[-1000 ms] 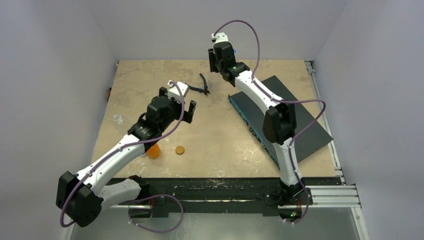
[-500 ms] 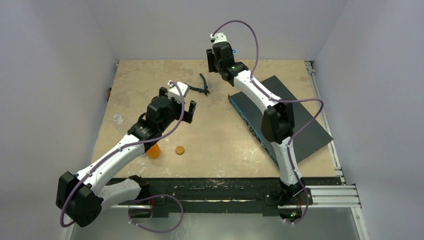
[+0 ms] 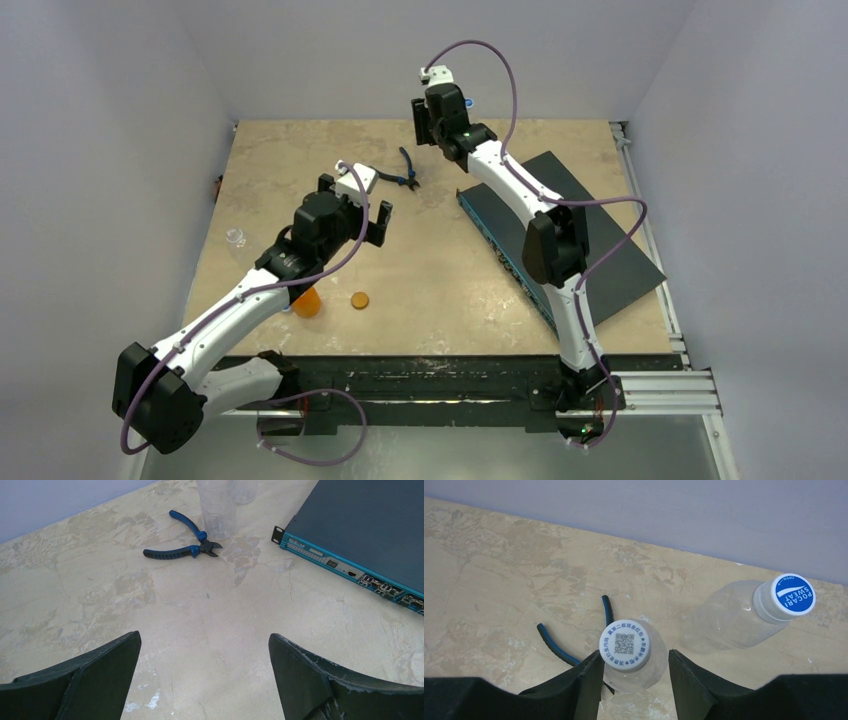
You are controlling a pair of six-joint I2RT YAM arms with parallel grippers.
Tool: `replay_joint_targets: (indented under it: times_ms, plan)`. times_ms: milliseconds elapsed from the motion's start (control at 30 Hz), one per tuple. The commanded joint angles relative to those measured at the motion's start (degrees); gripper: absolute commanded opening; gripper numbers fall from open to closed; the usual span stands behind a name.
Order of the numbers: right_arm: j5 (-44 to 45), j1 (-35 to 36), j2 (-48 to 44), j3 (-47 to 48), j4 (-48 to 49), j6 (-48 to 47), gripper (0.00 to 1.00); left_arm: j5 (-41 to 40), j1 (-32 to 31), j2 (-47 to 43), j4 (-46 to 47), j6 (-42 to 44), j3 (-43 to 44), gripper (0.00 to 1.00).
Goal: Screw on the bottle caps
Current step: Place the plastic bottle at the center of the board.
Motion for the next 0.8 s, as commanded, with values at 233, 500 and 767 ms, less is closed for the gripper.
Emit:
replay_joint_targets:
  times_ms: [233, 500, 767]
  plan:
    - [-2.1, 0.3, 0.1, 4.0, -0.5, -0.2, 0.56, 0.8, 0.6, 0.3, 1.8, -1.3, -0.6, 1.00]
    - [-2.6, 0.3, -1.0, 3.8, -0.6, 0.3, 0.58, 0.6, 0.8, 0.3, 1.8, -2.0, -0.1, 1.00]
    - [-2.2, 0.3, -6.3, 0.7, -2.4, 3.0, 0.76, -11.0, 1.0, 0.1, -2.1, -6.3, 4.7, 1.00]
